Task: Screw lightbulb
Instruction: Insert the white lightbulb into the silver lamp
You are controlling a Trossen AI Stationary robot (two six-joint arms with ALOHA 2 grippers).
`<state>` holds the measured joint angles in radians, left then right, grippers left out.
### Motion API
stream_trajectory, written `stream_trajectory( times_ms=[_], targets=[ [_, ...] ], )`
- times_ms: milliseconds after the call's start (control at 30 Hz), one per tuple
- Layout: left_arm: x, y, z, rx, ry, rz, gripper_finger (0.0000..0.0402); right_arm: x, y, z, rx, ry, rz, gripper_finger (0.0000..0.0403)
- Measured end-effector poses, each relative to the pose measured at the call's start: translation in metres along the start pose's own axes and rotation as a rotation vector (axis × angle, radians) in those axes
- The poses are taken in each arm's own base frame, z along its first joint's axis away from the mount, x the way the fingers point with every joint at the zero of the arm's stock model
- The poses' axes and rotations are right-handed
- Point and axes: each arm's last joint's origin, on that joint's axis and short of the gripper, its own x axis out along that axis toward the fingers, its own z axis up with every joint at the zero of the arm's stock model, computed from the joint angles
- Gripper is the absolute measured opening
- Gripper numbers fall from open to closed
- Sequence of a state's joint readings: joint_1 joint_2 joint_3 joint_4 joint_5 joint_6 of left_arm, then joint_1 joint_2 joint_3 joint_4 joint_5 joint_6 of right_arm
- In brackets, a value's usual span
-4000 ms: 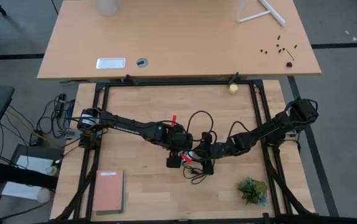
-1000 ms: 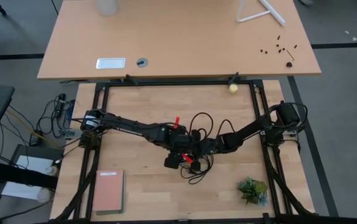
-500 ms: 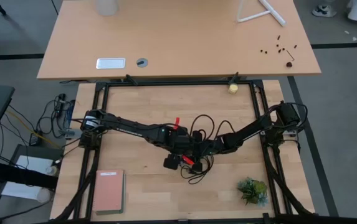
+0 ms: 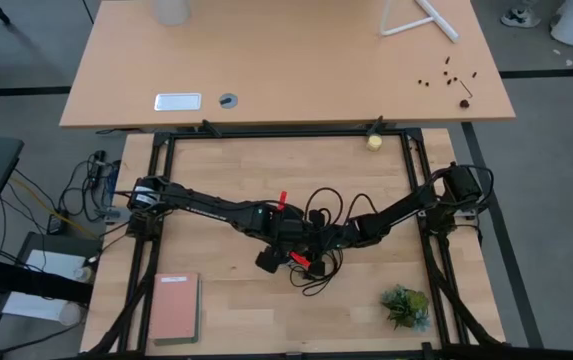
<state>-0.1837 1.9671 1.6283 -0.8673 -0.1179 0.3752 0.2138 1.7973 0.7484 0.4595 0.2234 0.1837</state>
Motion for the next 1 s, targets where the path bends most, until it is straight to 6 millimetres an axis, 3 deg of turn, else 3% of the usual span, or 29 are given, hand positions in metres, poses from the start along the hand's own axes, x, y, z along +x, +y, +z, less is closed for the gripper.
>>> stream_trajectory(
  times_ms=[433,1000],
  targets=[
    [0.001,0.0,0.0,0.286,-0.004,0.008,0.0266,0.0,0.0,-0.001,0.001,0.019,0.017,0.0222],
    [0.002,0.001,0.001,0.485,0.001,0.023,0.0266,-0.018,-0.001,0.006,-0.002,0.081,0.029,0.0222]
  ],
)
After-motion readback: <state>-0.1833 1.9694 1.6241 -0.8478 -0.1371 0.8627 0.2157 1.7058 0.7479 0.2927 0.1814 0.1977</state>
